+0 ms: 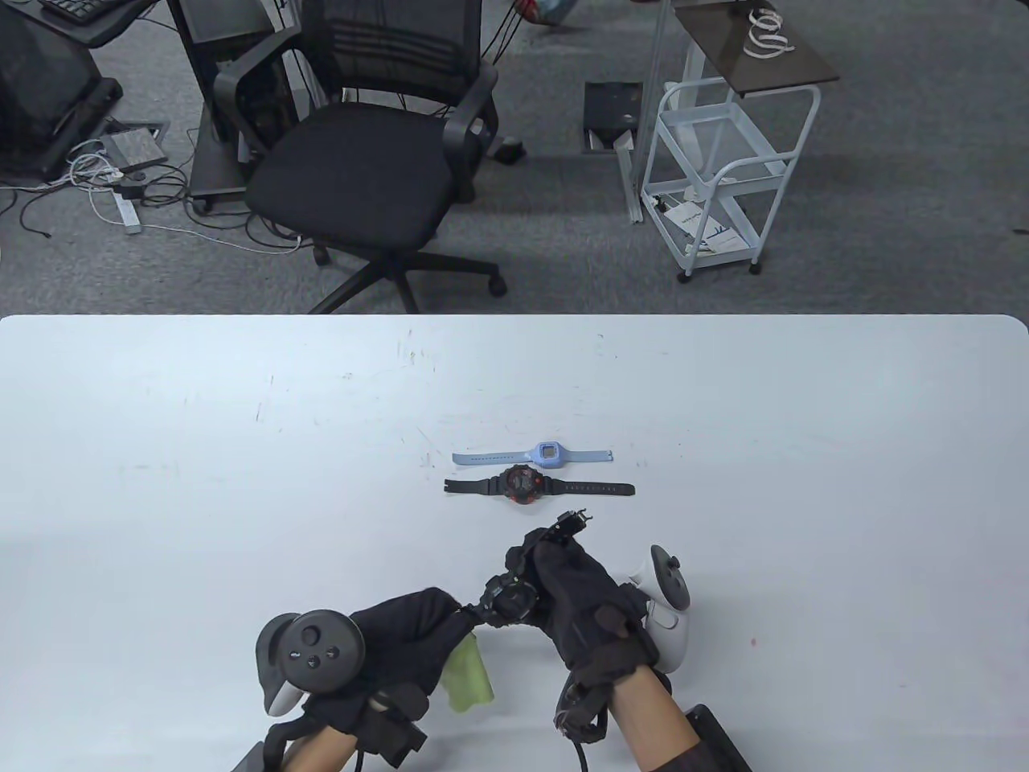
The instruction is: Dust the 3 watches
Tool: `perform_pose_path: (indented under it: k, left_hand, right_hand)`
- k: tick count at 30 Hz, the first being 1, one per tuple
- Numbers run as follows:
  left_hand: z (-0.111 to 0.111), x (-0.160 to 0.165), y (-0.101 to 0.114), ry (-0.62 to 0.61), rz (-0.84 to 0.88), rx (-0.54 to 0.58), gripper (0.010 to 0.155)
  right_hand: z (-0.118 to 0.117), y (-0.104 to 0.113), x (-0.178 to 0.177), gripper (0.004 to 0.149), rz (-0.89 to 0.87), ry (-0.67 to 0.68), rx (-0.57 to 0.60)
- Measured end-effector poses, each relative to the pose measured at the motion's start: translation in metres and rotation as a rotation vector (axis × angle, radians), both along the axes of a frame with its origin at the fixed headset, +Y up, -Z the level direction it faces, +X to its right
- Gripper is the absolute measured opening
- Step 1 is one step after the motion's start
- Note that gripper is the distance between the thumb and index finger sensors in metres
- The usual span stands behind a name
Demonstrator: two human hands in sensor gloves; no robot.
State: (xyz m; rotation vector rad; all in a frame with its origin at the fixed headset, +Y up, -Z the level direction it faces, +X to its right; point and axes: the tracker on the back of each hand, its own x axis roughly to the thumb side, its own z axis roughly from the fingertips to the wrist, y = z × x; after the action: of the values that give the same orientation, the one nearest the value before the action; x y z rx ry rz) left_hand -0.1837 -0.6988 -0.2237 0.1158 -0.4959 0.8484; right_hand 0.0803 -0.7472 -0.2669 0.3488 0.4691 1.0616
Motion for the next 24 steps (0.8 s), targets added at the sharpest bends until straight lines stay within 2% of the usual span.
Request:
perform_pose_path:
  k: [5, 14, 19, 24]
  left_hand:
    - [-0.0025, 0.0038, -0.0036, -0.065, 0.018, -0.081, 0.045]
    - [-0.0016, -0.0034, -0.0022, 0.009, -0.011, -0.027, 0.045]
    - [-0.0035, 0.0013, -0.0056, -0.064, 0.021, -0.111, 0.045]
    - [-0.0035, -0.0024, -0.0070, -0.010, 0.002, -0.083, 0.045]
  right_hand:
    - [-0.0013, -0.0001, 0.0028, 0.047, 0.005, -0.009, 0.007]
    - [-0.0001, 0.0011, 0.0022, 0.047, -0.015, -0.012, 0.003]
    - [-0.0011, 0.0025, 0.0074, 0.047, -0.012, -0.027, 0.011]
    - [-0.0015, 0.0027, 0.0094, 0.047, -0.033, -0.039, 0.006]
